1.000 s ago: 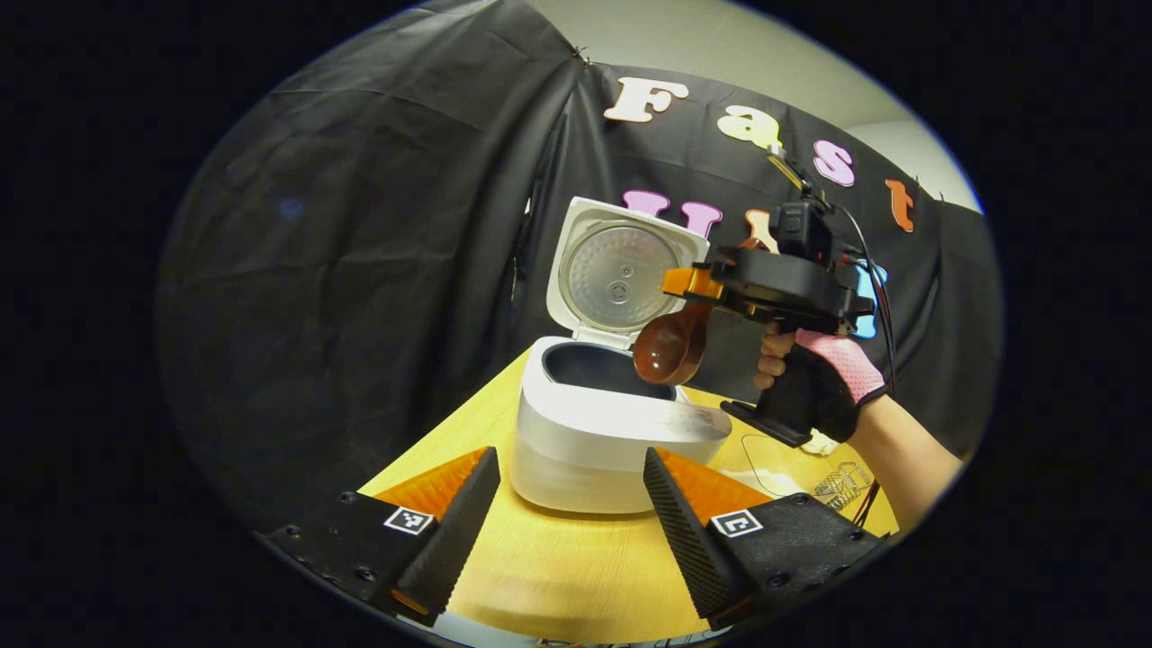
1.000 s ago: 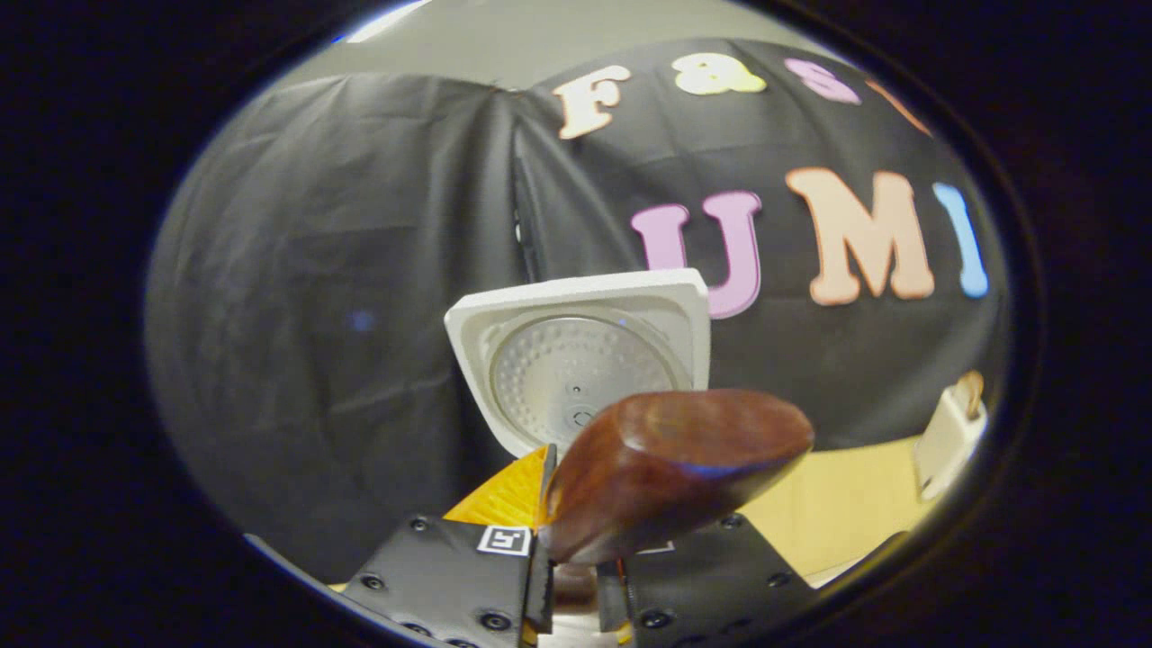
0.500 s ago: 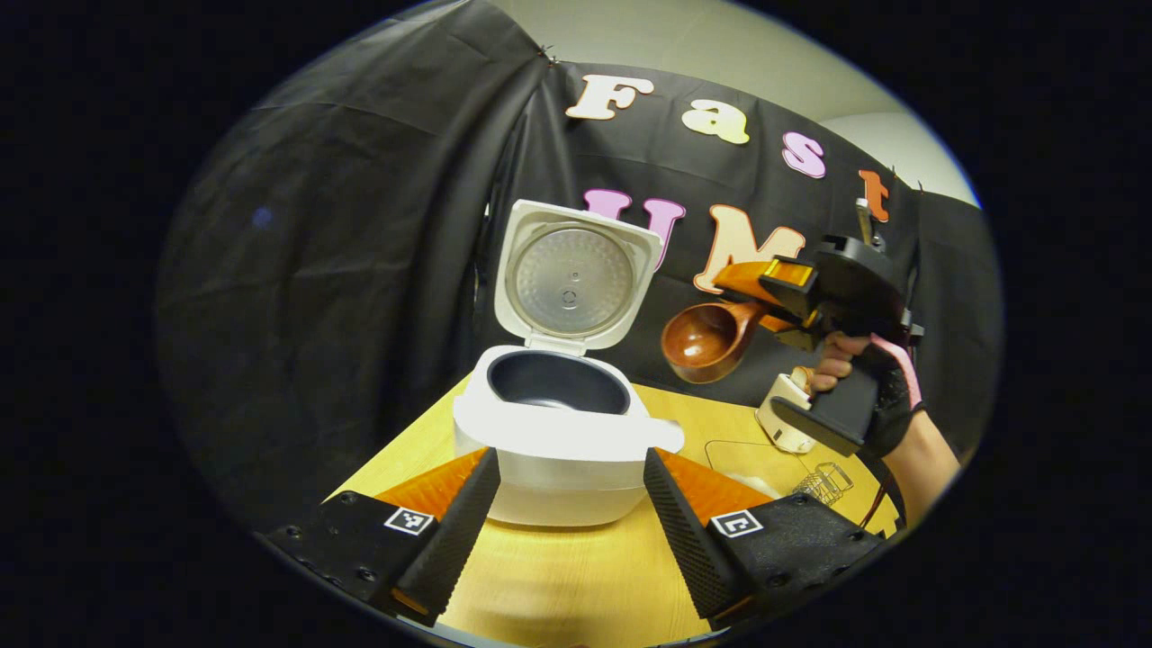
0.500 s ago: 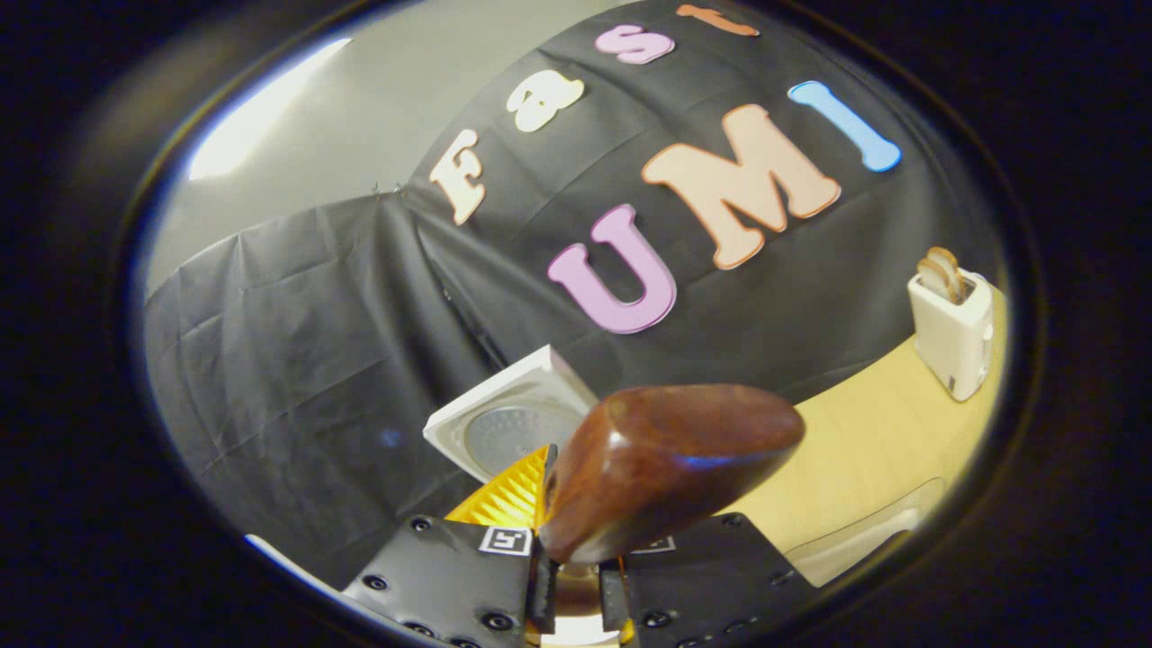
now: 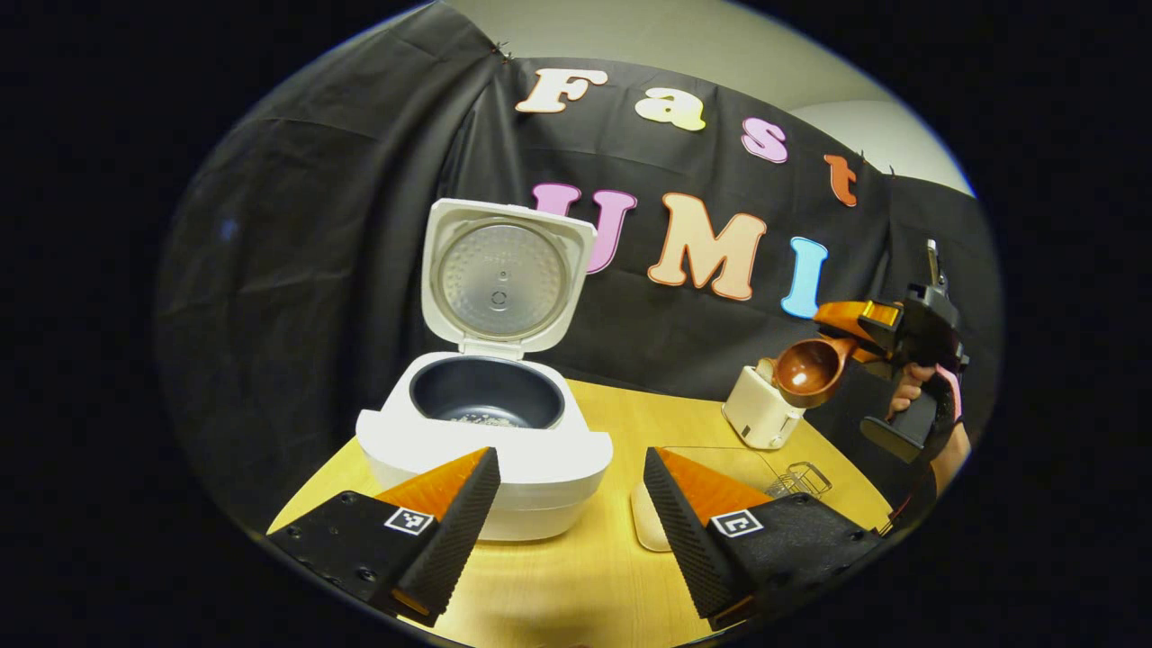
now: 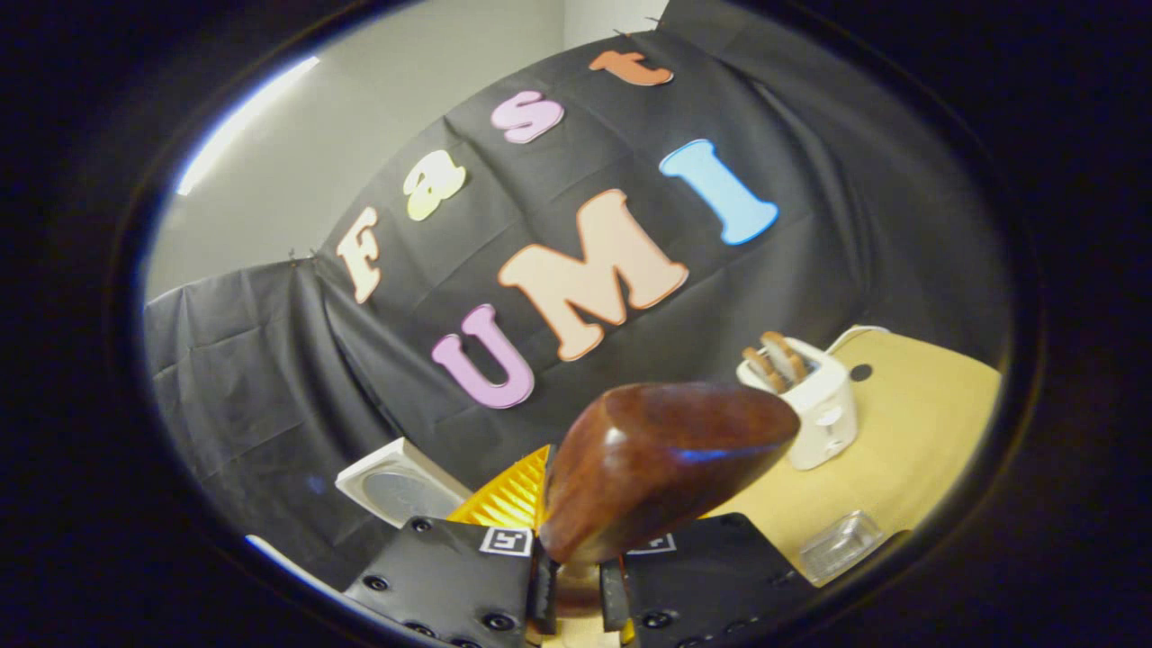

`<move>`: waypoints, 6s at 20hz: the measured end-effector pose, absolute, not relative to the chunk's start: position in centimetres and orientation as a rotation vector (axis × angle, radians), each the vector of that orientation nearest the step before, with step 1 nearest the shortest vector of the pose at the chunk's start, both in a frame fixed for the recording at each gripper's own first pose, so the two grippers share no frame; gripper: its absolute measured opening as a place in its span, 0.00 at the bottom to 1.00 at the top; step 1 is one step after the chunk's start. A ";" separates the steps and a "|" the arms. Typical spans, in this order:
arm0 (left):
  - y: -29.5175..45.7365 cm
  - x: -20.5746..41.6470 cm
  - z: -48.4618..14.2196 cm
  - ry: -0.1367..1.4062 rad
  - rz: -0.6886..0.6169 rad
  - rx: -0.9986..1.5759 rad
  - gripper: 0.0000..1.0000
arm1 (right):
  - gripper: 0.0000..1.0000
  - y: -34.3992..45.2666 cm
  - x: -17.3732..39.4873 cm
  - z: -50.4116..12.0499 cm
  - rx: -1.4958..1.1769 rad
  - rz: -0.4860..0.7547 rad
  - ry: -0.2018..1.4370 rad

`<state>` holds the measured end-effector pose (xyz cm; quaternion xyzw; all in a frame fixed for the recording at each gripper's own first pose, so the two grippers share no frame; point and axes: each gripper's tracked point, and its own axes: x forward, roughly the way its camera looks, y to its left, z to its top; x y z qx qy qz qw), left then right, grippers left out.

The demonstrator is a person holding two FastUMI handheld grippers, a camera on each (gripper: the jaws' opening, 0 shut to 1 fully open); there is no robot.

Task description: Close the left gripper, press the button to open the rice cooker; take a wooden spoon from the chopstick holder with the right hand, scoop a spoonful of rice and pour it into the rice cooker, then put the wooden spoon back into the chopstick holder.

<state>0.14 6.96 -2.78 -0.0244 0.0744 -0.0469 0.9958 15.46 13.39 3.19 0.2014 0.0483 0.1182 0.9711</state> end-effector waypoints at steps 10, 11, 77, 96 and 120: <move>5.4 0.5 -2.9 0.158 -0.074 0.001 0.95 | 0.21 -2.3 17.0 -3.7 0.251 0.002 0.138; 5.4 0.4 -2.9 0.161 -0.066 0.005 0.95 | 0.21 -2.8 17.2 -4.5 0.221 -0.009 0.144; 16.9 30.3 20.8 -0.020 0.036 0.092 0.93 | 1.00 -12.4 -2.7 -5.8 -0.025 -0.323 0.194; 15.5 20.6 14.3 0.009 0.089 0.131 0.89 | 1.00 -14.2 -2.0 -4.7 0.050 -0.335 0.151; 15.9 12.1 -3.7 0.184 0.141 0.102 0.94 | 1.00 -11.4 -1.1 -4.5 0.015 -0.257 0.144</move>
